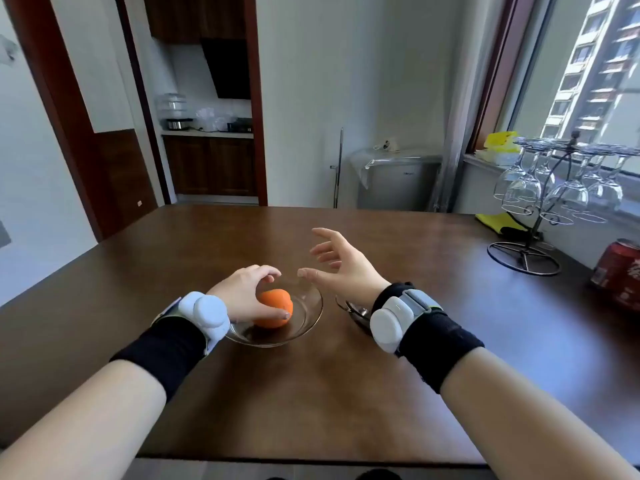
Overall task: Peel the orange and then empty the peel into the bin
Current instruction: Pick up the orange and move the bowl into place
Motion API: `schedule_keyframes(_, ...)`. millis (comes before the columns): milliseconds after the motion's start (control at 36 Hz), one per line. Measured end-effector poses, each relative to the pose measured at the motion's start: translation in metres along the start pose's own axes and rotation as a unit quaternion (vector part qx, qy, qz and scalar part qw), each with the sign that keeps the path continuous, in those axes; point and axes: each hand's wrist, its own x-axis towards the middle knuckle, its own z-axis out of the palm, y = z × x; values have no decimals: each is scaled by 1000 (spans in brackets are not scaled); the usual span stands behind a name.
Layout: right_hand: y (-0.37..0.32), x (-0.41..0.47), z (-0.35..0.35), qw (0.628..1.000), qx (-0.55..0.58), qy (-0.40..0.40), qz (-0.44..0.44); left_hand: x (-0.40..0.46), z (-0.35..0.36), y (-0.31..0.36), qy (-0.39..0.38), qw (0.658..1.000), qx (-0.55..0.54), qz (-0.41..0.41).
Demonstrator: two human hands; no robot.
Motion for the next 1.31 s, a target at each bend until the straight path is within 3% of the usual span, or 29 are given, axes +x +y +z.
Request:
schedule_keyframes(278,8,12,14,1000,15,-2,11,10,13,-2,-64,995,65,-43)
schedule_keyframes(556,11,19,24,999,26,-21,20,11,10,-9,-50,997,43,-29)
schedule_keyframes(694,8,20,26,1000,10,-16,24,8,2,1,-19,1000,11,-18)
schedule_keyframes(833,7,24,23,999,16,5,41,10,-12,21,34,998,-42,42)
schedule_keyframes(944,5,26,15,992,86,21,94,15,-17,40,98,989,-69,84)
schedule_keyframes(1056,-7,21,1,977,170,-28,124,17,-17,58,163,977,-77,114)
schedule_keyframes(1306,-7,13,-16,959,236,-32,153,24,-9,84,153,975,-98,131)
